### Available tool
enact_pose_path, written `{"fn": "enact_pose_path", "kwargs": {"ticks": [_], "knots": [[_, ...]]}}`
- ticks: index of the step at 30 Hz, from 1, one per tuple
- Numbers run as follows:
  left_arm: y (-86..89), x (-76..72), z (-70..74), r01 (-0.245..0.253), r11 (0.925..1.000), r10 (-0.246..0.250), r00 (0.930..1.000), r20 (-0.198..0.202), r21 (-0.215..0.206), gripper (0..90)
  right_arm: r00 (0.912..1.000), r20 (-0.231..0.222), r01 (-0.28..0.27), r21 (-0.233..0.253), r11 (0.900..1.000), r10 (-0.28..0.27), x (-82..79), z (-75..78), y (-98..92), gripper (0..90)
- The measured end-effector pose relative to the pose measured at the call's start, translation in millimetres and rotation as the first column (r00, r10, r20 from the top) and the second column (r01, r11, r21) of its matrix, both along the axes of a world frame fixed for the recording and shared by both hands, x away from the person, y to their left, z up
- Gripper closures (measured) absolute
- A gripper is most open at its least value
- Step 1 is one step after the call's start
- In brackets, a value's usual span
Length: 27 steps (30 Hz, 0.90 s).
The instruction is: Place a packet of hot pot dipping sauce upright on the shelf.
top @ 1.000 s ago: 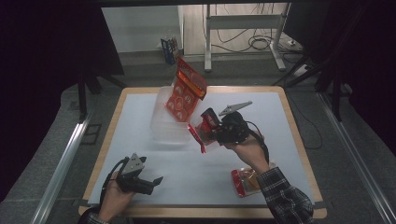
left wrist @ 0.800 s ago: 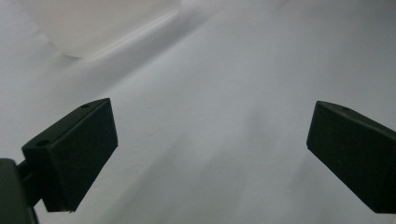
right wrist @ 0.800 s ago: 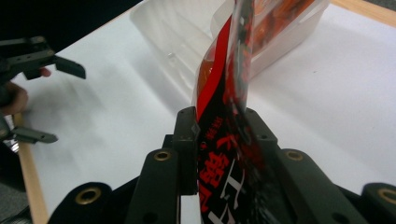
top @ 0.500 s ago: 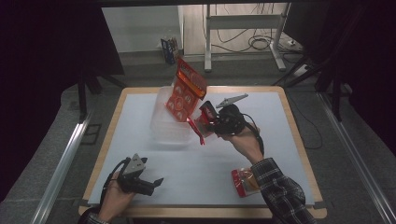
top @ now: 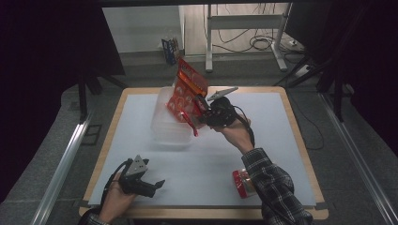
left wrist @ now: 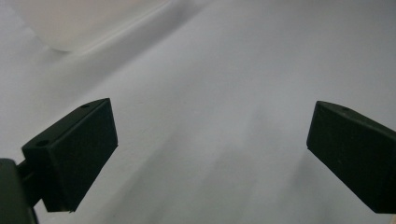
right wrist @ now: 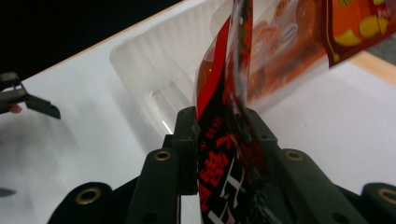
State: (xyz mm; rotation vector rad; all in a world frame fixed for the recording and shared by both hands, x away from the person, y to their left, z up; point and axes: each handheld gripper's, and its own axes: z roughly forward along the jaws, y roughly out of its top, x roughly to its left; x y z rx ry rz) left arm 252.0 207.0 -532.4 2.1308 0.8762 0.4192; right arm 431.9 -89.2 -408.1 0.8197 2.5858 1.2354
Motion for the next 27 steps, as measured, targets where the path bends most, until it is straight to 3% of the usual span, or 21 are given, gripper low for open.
{"fn": "enact_pose_path", "kwargs": {"ticks": [7,15,24,27], "knots": [[-0.3,0.1,-0.5,0.009,0.9999,-0.009,1.0,-0.003,0.014,1.8,0.999,0.044,-0.012,0.021,1.0,0.011,13.3,3.9,16.8,70.4],[-0.7,0.0,-1.0,0.014,0.9997,-0.014,0.9999,-0.009,0.019,1.8,0.9954,0.091,-0.03,0.008,1.0,0.029,20.1,-0.8,35.1,70.4],[-2.0,0.0,-2.0,0.022,0.9993,-0.022,0.9996,-0.016,0.03,1.8,0.9936,0.107,-0.037,-0.008,0.999,0.038,27.1,-13.3,47.3,70.4],[-2.1,0.0,-2.3,0.022,0.9993,-0.022,0.9996,-0.017,0.031,1.8,0.994,0.09,-0.06,-0.016,0.998,0.062,27.8,-20.2,53.3,70.3]]}}
